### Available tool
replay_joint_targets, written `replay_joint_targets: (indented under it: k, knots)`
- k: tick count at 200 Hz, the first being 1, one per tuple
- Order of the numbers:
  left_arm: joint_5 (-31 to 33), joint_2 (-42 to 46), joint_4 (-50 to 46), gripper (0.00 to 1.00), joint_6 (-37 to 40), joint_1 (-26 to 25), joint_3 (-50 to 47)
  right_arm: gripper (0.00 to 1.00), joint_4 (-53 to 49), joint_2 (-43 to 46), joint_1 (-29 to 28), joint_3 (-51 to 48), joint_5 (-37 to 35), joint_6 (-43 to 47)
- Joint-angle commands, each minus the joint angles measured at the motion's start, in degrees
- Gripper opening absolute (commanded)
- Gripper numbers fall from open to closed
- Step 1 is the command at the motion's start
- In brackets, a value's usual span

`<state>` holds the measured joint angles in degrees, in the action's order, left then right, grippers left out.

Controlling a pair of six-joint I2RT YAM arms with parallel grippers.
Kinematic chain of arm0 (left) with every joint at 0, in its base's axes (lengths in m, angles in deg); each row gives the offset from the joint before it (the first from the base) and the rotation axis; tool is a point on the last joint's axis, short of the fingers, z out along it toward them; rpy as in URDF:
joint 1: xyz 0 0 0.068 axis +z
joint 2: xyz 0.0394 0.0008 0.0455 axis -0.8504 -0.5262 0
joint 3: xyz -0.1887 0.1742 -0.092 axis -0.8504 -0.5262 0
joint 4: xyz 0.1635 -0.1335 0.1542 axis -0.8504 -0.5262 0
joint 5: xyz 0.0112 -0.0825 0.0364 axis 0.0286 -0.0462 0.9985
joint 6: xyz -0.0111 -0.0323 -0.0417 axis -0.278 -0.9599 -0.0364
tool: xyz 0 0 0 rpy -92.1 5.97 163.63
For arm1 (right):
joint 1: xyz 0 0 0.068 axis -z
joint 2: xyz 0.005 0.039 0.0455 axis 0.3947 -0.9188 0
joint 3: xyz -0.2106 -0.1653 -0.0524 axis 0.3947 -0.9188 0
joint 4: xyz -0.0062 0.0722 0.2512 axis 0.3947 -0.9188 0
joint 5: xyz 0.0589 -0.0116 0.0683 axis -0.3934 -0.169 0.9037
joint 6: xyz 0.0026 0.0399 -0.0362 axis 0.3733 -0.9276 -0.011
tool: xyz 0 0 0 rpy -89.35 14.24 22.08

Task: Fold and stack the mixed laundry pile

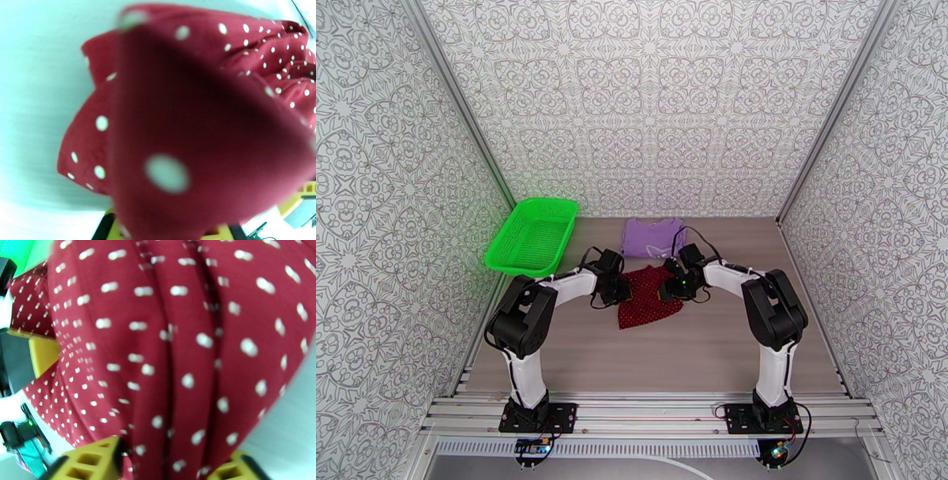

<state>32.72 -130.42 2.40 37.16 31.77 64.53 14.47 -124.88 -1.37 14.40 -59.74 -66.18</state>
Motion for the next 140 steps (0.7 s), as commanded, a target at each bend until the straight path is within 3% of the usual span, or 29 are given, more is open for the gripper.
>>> replay_joint_targets:
  k: [1,42,81,140]
  knots:
    - [2.41,-1.99,0.27,0.00,-0.18,-0.93,1.70,0.00,-0.03,0.26,-0.31,-0.58,-0.90,-1.24]
    - [4.75,1.75,-2.74,0.00,1.05,-1.04,5.42,0.00,-5.34,4.52,-0.38,4.78,-9.17,-1.18]
    - [6.90,2.35,-10.13,0.00,4.98,0.84,17.77,0.00,-8.82,6.81,-0.17,14.21,-19.35,-0.68]
    - [6.39,-6.75,-16.09,0.00,12.75,6.37,40.00,0.00,-2.97,-0.90,2.89,26.38,-21.81,-1.15]
